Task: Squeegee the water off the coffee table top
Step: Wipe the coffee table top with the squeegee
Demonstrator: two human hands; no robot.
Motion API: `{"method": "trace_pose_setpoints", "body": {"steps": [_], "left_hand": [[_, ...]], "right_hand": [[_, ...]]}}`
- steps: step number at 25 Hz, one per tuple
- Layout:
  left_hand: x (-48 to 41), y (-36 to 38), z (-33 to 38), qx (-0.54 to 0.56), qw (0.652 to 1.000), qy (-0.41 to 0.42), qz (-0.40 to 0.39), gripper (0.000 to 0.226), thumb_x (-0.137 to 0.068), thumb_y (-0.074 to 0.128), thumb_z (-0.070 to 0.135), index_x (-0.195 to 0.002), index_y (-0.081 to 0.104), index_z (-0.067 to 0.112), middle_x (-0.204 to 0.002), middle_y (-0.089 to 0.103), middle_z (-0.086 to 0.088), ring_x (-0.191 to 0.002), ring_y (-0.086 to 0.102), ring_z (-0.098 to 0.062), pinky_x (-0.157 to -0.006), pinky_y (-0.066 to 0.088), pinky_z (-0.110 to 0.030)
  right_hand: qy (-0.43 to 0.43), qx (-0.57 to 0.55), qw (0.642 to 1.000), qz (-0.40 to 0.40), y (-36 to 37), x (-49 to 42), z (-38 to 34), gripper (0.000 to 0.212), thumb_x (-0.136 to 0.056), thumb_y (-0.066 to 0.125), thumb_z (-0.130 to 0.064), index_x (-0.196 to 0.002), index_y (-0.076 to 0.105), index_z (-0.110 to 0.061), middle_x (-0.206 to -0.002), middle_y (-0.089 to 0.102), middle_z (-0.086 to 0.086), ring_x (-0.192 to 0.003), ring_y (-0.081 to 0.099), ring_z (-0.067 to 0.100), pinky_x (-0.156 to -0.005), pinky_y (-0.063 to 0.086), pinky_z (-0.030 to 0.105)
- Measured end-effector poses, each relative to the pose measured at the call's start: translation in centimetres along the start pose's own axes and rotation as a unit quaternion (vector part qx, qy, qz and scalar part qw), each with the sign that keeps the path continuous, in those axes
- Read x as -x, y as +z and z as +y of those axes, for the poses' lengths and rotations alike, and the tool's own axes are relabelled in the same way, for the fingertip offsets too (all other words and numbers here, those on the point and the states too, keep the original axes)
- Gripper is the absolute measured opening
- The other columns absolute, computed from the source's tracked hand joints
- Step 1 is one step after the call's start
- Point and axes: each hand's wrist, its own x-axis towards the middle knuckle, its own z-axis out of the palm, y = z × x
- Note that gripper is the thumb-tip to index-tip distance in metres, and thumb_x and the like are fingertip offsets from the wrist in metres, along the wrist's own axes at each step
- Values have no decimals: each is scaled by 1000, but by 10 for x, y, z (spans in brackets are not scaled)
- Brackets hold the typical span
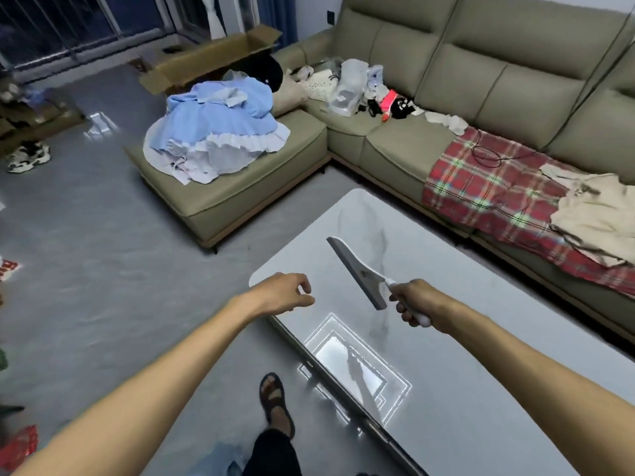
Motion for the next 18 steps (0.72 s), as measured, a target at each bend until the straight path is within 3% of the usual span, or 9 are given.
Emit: {"method": "trace_pose_setpoints", "body": {"steps": [5,9,13,18], "left_hand": [[-109,-84,-20,-23,999,22,-38,26,-88,56,40,-108,59,24,-99,71,-1,-87,68,-18,-60,44,-25],[-195,-119,-26,-3,998,19,-56,23,-87,58,36,-98,63,17,-98,71,-5,-86,70,-19,-70,50,-31],[-284,-119,-43,5,999,-12,-36,24,-88,58,29,-90,64,6,-92,72,-6,-85,69,-25,-66,47,-30],[-417,-105,-60,-38,998,-46,-27,19,-89,52,22,-92,64,8,-91,67,-6,-75,58,-23,-69,48,-31]], "right_hand": [[32,-35,998,49,4,-67,-62,30,-100,43,-35,-92,48,-7,-65,44,7,-44,38,16,-43,24,19],[11,-48,995,90,-11,-127,-103,25,-95,44,-31,-79,47,-12,-70,48,10,-49,36,21,-49,24,25],[1,-33,991,132,-22,-214,-122,19,-92,42,-24,-88,46,-5,-77,48,13,-54,35,22,-41,24,17],[46,-22,986,159,-34,-325,-131,25,-95,37,-28,-91,47,-5,-79,54,17,-52,37,23,-39,26,19]]}}
